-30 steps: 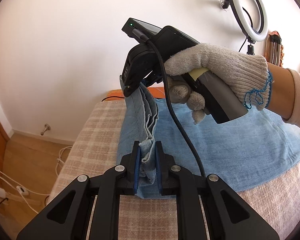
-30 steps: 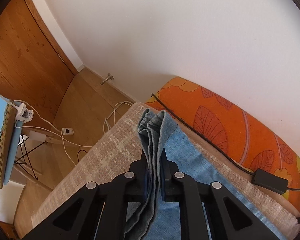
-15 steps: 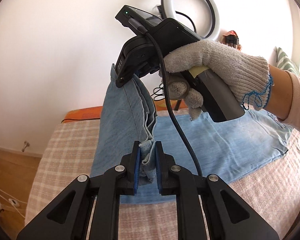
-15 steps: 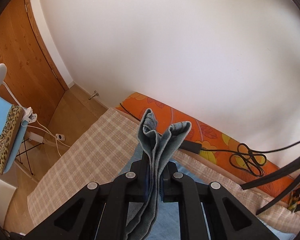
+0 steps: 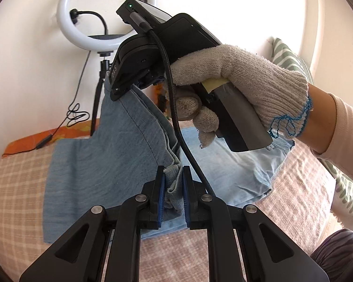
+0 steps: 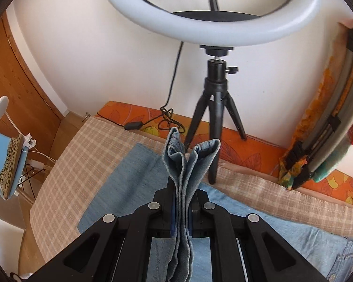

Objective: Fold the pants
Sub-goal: 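Lift the cuffs with both tools and fold them over toward the waistband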

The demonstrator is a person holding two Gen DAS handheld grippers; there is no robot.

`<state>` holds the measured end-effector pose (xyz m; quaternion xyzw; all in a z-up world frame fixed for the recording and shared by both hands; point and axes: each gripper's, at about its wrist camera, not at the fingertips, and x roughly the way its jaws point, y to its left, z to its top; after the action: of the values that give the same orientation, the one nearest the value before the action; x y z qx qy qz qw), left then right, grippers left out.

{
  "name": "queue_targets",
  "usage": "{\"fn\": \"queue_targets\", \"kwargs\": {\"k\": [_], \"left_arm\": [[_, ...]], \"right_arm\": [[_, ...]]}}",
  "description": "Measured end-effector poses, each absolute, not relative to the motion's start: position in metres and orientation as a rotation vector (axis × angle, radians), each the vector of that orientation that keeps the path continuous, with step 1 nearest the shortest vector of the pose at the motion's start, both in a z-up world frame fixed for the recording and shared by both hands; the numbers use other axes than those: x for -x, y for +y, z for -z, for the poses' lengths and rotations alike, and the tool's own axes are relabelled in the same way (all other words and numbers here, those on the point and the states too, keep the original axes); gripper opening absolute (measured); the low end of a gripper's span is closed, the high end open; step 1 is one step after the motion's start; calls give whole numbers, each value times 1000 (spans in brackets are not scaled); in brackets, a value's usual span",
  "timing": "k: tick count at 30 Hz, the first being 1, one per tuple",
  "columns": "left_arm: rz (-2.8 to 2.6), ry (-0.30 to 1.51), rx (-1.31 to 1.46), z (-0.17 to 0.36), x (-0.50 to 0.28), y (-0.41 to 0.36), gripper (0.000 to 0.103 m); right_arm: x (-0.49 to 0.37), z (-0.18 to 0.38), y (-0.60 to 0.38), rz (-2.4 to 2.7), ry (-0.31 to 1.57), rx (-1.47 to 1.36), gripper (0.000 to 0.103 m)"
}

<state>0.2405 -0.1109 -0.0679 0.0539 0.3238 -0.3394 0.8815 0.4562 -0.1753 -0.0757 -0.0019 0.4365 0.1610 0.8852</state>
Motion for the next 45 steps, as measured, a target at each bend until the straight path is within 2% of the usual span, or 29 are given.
{"fn": "queue_targets", "kwargs": {"k": [8, 24, 35, 45], "left_arm": [[802, 707, -134, 70, -222, -185, 12], [969, 719, -166, 67, -197, -298, 12], [1078, 767, -201, 93, -183, -368, 12], [1102, 806, -234, 120, -184, -407, 12]], "right_arm": [[-422, 82, -273, -294, 907, -57, 5], [-392, 80, -405, -190, 900, -120, 5], [-376, 116, -494, -118, 920, -190, 5], [-377, 153, -532, -101, 939, -226, 4]]}}
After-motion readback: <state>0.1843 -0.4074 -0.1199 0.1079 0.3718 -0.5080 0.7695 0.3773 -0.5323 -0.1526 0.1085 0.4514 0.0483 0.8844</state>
